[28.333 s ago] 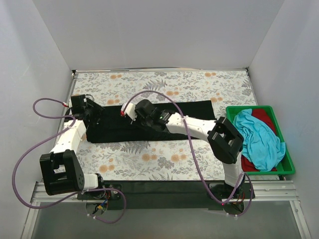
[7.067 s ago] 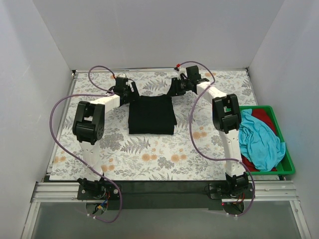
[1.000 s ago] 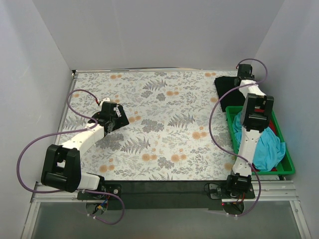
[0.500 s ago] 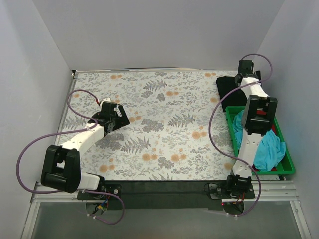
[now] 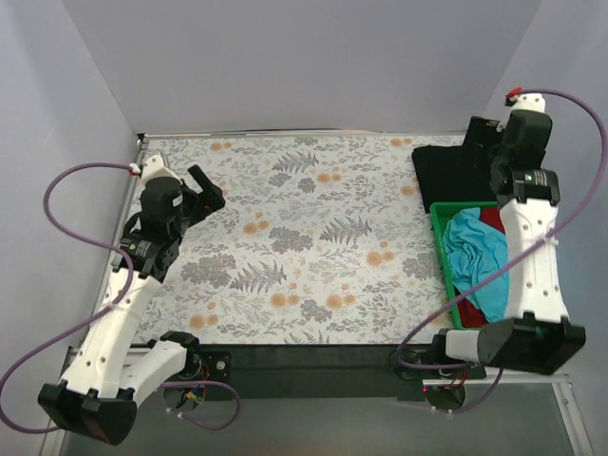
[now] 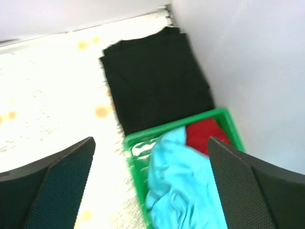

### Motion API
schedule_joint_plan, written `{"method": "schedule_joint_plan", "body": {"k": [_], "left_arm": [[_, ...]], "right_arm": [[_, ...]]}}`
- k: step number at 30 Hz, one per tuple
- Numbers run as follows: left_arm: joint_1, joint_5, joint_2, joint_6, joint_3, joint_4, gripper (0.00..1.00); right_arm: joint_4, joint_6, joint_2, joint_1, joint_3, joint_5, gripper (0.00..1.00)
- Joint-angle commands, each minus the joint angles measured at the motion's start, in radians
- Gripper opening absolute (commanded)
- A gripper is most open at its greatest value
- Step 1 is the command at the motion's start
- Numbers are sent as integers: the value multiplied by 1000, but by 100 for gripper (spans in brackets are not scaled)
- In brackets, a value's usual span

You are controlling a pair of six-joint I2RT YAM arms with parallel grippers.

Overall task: Fold and stack the t-shirts
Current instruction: Neatly place the folded tshirt to the corner

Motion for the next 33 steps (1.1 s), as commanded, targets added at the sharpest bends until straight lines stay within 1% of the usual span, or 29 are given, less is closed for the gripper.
{"method": "schedule_joint_plan", "body": {"k": [1,2,3,5,6,7,8,9,11,12,14,17,19,21,23,33], "left_arm": [[-3,-140,-100,-53,69,-182,89],[-3,-166,-159,-70,86,-197,89],[-3,-218,-196,-108,92,-225,89],[-3,-264,-267,-127,92,-231,89],[-3,-284,-342,-118,74,-206,89],[-3,-289,-377,-68,57,-184,89],[-3,-293,-416,-52,31,-163,89],[-5,-305,-477,-44,-13,-135,90],[-5,-300,-543,-8,-63,-103,90],[-5,-295,-598,3,-106,-74,90],[-5,-289,-643,28,-138,-52,90],[-5,-257,-703,68,-176,-20,91],[-5,-249,-727,78,-192,-6,92],[-5,-256,-740,78,-204,15,95],[-5,-261,-747,74,-225,31,96],[-5,-264,-677,3,-268,100,98]], "right_arm": [[-33,86,-185,3,-111,-73,92],[-18,95,-288,10,-136,-72,95],[-5,112,-334,21,-180,-59,98],[13,111,-451,82,-212,-13,98],[21,101,-485,102,-229,19,98],[22,78,-518,177,-266,83,98],[27,66,-584,203,-285,111,98],[30,57,-618,223,-303,135,98],[38,45,-687,256,-375,188,98],[62,40,-759,263,-410,194,98],[97,28,-862,273,-502,198,98],[167,11,-971,274,-605,166,98],[211,11,-1014,274,-648,153,98],[230,9,-1054,274,-686,139,98],[248,3,-1074,274,-699,111,98],[286,-5,-1077,274,-722,80,98]]}}
